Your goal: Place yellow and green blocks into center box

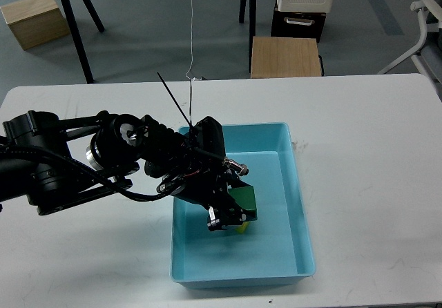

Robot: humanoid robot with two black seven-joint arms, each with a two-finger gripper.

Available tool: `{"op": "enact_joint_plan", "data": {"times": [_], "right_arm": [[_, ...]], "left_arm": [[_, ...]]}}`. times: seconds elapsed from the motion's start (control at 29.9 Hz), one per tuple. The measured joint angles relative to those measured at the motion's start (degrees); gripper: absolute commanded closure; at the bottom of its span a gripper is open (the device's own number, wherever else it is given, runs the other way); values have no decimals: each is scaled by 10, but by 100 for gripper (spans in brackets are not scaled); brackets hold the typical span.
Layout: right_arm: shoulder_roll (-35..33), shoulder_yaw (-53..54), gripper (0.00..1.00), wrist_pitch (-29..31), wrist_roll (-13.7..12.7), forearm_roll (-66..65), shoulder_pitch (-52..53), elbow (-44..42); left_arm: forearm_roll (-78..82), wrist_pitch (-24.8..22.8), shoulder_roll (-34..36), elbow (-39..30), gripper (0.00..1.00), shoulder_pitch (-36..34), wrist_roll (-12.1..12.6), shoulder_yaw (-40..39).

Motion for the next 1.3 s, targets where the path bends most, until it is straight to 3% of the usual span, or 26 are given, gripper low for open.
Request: {"op": "enact_joint_plan", "data": {"times": [0.2, 0.67, 0.8, 1.1, 1.2, 1.3], "right_arm": [[1, -1, 3, 0, 0, 0, 0, 0], [1, 0, 3, 0, 0, 0, 0, 0], [1, -3, 2, 0, 0, 0, 2, 3], [-5, -9, 1, 2, 0, 2, 54, 32], [-8, -19, 1, 4, 0, 1, 71, 52], [-5, -29, 1, 8, 0, 2, 99, 60]], "left_arm": [[0, 0, -1, 1, 37, 1, 0, -1], [0, 0, 1, 22, 0, 6, 0, -19], [-13, 0, 11, 20, 0, 2, 0, -67], [-237, 0, 70, -18, 0, 1, 0, -164], [-301, 0, 84, -18, 0, 34, 0, -210], [-375, 0, 100, -16, 0, 111, 0, -292]]}}
